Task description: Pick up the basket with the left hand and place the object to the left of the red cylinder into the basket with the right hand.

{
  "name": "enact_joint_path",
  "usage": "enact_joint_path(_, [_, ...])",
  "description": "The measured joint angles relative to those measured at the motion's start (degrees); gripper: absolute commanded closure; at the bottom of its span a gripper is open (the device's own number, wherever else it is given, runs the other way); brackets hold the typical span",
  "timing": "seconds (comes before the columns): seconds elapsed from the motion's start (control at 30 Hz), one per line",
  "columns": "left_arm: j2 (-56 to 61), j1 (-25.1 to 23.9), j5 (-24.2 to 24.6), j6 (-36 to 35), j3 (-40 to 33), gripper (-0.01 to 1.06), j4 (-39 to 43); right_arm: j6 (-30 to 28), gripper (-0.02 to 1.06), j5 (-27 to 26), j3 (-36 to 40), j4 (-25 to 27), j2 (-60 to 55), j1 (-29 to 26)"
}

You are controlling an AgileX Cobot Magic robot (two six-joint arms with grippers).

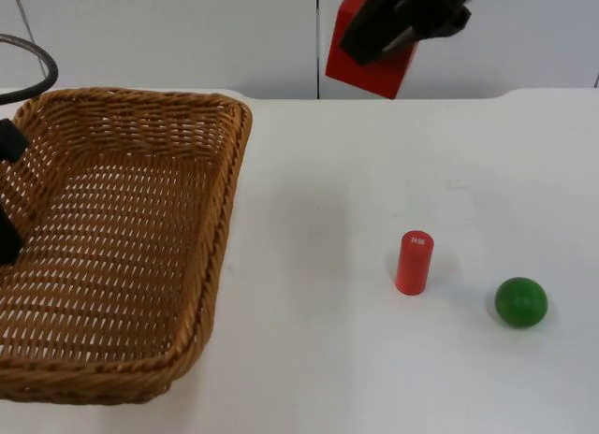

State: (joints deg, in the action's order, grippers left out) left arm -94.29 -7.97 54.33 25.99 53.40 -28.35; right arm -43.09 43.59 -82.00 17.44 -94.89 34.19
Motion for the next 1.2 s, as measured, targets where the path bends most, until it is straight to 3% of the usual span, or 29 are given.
enact_joint_path(0.27, [0.0,0.0,0.0,0.0,0.0,1.05,0.0,4.2,1.05,0.3,-5.2,0.0,-2.7,3.4])
enact_joint_path(0.5, [0.0,0.0,0.0,0.1,0.0,1.05,0.0,6.4,1.05,0.6,-15.7,0.7,-12.1,8.6])
enact_joint_path(0.8, [0.0,0.0,0.0,0.1,0.0,1.05,0.0,7.1,1.02,-7.0,-20.9,4.8,-23.9,9.7])
enact_joint_path(0.9, [0.0,0.0,0.0,0.1,0.0,1.05,0.0,7.1,0.88,-8.3,-21.1,5.4,-25.6,9.9])
enact_joint_path(0.93, [0.0,0.0,0.0,0.1,0.0,1.05,0.0,7.1,0.88,-8.6,-21.2,5.6,-26.5,9.9])
enact_joint_path(1.07, [0.0,0.0,0.0,0.1,0.0,1.05,0.0,7.1,0.56,-9.0,-21.3,6.1,-28.5,9.9])
enact_joint_path(1.1, [0.0,0.0,0.0,0.1,0.0,1.05,0.0,7.1,0.56,-9.0,-21.3,6.1,-29.0,9.9])
enact_joint_path(1.2, [0.0,0.0,0.0,0.1,0.0,1.05,0.0,7.1,0.41,-9.0,-21.3,6.1,-29.7,9.9])
